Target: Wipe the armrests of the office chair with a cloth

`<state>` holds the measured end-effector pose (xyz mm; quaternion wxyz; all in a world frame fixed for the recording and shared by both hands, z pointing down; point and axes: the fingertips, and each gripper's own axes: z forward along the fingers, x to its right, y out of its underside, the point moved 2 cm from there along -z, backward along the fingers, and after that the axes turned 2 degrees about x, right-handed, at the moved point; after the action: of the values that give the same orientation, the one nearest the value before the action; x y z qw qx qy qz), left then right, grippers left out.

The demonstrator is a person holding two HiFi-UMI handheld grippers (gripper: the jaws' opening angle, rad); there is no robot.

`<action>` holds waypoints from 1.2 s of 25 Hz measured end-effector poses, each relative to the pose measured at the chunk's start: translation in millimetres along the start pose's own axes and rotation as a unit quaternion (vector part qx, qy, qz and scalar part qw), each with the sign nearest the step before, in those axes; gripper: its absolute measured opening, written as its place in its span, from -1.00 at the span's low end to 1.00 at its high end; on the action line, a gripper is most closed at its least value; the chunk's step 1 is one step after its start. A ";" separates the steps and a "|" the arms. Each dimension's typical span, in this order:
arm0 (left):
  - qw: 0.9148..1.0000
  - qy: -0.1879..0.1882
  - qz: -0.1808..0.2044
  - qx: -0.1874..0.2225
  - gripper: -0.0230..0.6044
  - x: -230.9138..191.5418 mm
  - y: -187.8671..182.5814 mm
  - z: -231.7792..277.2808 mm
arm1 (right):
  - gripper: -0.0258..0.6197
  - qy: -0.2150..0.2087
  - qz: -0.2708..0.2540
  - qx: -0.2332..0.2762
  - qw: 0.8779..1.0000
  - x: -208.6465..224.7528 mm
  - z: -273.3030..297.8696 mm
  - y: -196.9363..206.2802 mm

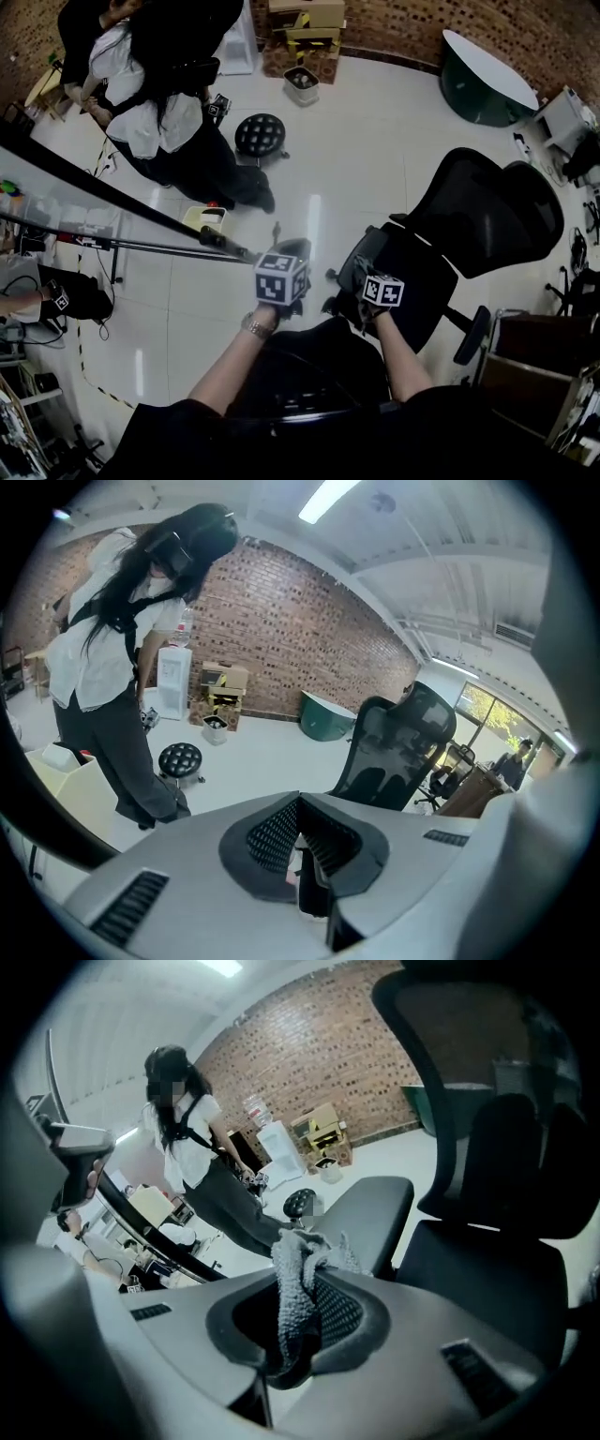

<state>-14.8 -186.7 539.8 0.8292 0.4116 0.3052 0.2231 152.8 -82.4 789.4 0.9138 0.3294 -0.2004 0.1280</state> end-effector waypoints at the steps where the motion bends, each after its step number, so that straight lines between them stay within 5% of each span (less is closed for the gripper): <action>1: 1.000 0.009 -0.001 -0.003 -0.91 2.2 2.1 -0.1 | -0.74 -0.001 0.007 -0.004 1.000 -8.0 -0.3 7.8; 9: 0.996 0.081 -0.010 -0.037 -0.91 38.6 27.5 10.4 | -0.74 -0.035 0.063 -0.081 0.994 -71.0 -20.1 63.0; 12: 0.993 0.111 0.007 -0.043 -0.91 71.2 30.7 10.2 | -0.74 -0.019 0.137 0.004 0.990 -71.6 -66.1 21.2; 15: 0.991 0.128 0.027 -0.033 -0.91 100.6 29.5 -0.3 | -0.74 -0.008 0.128 0.077 0.989 -81.4 -116.6 -26.0; 19: 0.992 0.120 0.048 -0.017 -0.91 132.7 33.3 -12.6 | -0.74 0.029 0.085 0.130 0.987 -94.0 -169.6 -51.7; 30: 0.994 0.047 0.089 -0.035 -0.91 190.2 115.1 -77.4 | -0.74 0.010 0.045 0.130 0.990 -135.1 -233.7 24.2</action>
<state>54.0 38.4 536.0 0.8043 0.3974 0.2981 0.3259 90.1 74.6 577.7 0.8584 0.4346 -0.1880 0.1973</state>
